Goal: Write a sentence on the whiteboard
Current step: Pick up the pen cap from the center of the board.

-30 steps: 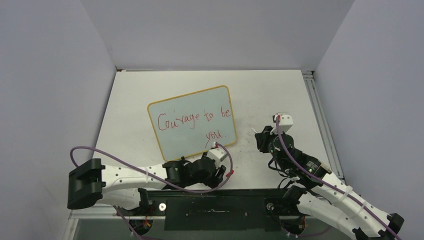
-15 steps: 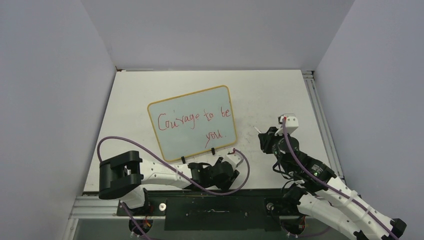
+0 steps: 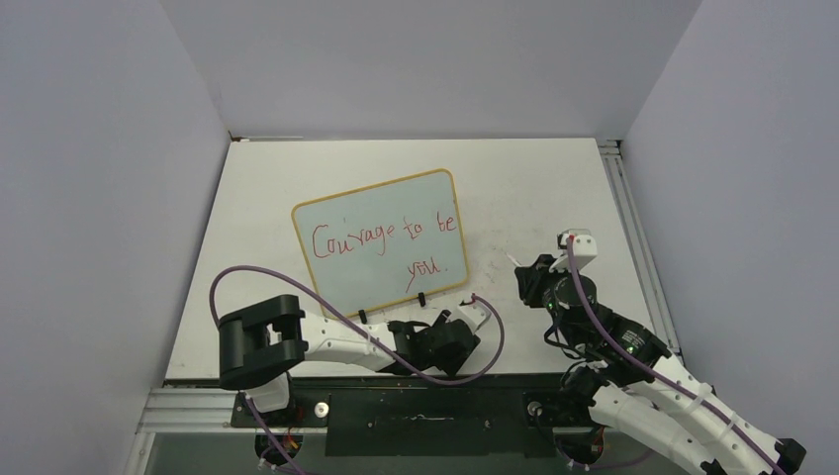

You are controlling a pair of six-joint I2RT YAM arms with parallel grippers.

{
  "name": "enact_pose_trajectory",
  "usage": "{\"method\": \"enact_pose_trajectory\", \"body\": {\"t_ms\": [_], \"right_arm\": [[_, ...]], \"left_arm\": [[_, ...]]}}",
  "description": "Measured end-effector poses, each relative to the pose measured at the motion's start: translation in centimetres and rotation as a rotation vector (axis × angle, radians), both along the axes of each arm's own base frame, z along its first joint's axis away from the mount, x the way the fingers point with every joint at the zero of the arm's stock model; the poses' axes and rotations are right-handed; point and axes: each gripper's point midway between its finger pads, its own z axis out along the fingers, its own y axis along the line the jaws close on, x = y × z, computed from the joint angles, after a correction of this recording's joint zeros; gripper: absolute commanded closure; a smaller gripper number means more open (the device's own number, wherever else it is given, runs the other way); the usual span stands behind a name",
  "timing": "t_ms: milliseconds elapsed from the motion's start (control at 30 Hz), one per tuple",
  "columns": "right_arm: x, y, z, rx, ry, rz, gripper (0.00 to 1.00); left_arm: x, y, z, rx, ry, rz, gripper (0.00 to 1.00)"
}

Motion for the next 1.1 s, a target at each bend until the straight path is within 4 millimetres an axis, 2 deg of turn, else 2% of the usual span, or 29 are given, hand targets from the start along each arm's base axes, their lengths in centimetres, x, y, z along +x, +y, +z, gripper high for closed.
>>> {"method": "enact_pose_trajectory", "body": {"t_ms": [100,567,733,933,1100], "right_arm": [[0.0,0.0,-0.2,0.002,0.006,-0.004,0.94],[-0.3,-0.4,-0.6,0.015,0.013,-0.020,0.95],[-0.3,-0.4,-0.8,0.019,0.016,-0.026,0.95],[-0.3,-0.5,-0.9,0.018,0.018,-0.030,0.95],[-0.4,-0.7,-0.8,0.022,0.013,-0.032,0.95]], "left_arm": [[0.1,0.1,-0.6,0.019,-0.002,0.001,0.56],[0.9,-0.2,-0.7,0.034,-0.027,0.009,0.67],[1.0,-0.3,-0.7,0.038,-0.032,0.009,0.79],[1.2,-0.3,-0.6,0.044,-0.044,0.008,1.00],[1.6,-0.2,-0.4,0.045,-0.066,0.024,1.00]]}}
